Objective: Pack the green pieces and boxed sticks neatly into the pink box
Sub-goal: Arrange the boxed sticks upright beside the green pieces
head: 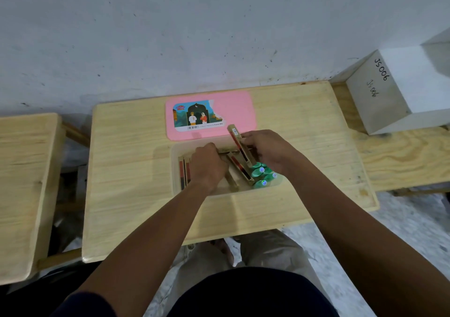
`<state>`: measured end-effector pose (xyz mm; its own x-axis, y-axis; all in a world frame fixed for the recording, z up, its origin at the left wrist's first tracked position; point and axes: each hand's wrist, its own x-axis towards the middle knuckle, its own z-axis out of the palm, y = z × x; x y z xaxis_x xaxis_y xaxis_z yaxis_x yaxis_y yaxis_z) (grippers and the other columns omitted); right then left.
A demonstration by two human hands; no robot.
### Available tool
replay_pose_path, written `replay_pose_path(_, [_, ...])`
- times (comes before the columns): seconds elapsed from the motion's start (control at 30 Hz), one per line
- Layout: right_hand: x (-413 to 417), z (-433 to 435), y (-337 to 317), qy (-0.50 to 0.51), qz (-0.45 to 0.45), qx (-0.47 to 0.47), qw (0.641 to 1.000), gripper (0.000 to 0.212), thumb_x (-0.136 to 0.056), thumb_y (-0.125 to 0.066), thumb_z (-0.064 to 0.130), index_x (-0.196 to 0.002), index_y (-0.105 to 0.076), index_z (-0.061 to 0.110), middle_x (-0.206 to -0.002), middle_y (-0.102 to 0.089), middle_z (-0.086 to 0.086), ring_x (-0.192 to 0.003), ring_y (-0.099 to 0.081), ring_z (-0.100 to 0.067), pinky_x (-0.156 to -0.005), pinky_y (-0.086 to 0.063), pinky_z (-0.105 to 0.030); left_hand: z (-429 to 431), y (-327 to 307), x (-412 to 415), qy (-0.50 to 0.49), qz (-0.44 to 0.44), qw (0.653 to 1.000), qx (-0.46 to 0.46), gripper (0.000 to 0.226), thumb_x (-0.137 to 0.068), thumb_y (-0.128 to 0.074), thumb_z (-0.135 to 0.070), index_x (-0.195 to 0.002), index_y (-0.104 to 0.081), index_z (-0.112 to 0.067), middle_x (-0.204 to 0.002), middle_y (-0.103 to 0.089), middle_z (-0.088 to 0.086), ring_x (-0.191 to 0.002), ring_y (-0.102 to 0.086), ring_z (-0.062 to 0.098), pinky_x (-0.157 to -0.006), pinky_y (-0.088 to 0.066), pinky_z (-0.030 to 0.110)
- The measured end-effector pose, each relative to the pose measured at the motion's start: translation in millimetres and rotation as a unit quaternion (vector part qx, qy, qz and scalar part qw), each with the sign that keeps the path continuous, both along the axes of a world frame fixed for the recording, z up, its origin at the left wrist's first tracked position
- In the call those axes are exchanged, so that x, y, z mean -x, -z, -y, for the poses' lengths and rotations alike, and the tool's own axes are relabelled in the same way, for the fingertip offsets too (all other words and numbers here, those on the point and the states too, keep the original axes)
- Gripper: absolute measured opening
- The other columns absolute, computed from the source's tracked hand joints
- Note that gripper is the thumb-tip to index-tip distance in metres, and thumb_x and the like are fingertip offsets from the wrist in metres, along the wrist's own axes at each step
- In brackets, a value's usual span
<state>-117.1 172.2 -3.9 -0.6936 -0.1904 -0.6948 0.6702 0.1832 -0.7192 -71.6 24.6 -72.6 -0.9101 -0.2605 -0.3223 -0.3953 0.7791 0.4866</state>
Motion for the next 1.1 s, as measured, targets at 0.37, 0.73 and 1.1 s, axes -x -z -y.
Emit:
replay_pose_path(0.37, [-4.8, 14.4, 3.9, 0.015, 0.070, 0.105, 0.992, 0.028, -0.093, -0.060, 0.011, -0.117, -0.066, -0.001, -0.075, -0.058, -0.004, -0.061, -0.053, -0.012, -0.056, -0.049, -0.022, 78.9, -55.3, 0.0, -0.194, 0.161, 0.770, -0.586, 0.031, -0.094, -0.054, 0.002, -0.122, -0.060, -0.010, -0.098, -0.071, 0.007, -0.083, -0.073, 0.020, -0.070, -0.062, 0.031])
replay_pose_path(0.73, [-12.1, 40.4, 15.3, 0.008, 0.075, 0.108, 0.991, 0.021, -0.094, -0.055, 0.007, -0.108, -0.069, -0.001, -0.090, -0.068, -0.008, -0.066, -0.061, -0.015, -0.067, -0.055, -0.025, 93.9, -59.1, -8.0, -0.194, 0.125, 0.775, -0.588, 0.032, -0.091, -0.063, -0.009, -0.123, -0.064, -0.011, -0.091, -0.070, 0.002, -0.072, -0.071, 0.010, -0.060, -0.058, 0.022])
replay_pose_path(1.1, [-21.0, 42.4, 20.4, -0.054, 0.033, -0.024, 0.998, 0.026, -0.091, -0.055, 0.010, -0.113, -0.068, 0.004, -0.075, -0.055, -0.005, -0.070, -0.048, -0.018, -0.059, -0.040, -0.029, 96.9, -48.2, -2.0, -0.061, -0.006, 0.986, -0.157, 0.029, -0.073, -0.077, -0.013, -0.102, -0.077, -0.014, -0.083, -0.077, 0.008, -0.080, -0.073, 0.020, -0.086, -0.058, 0.035])
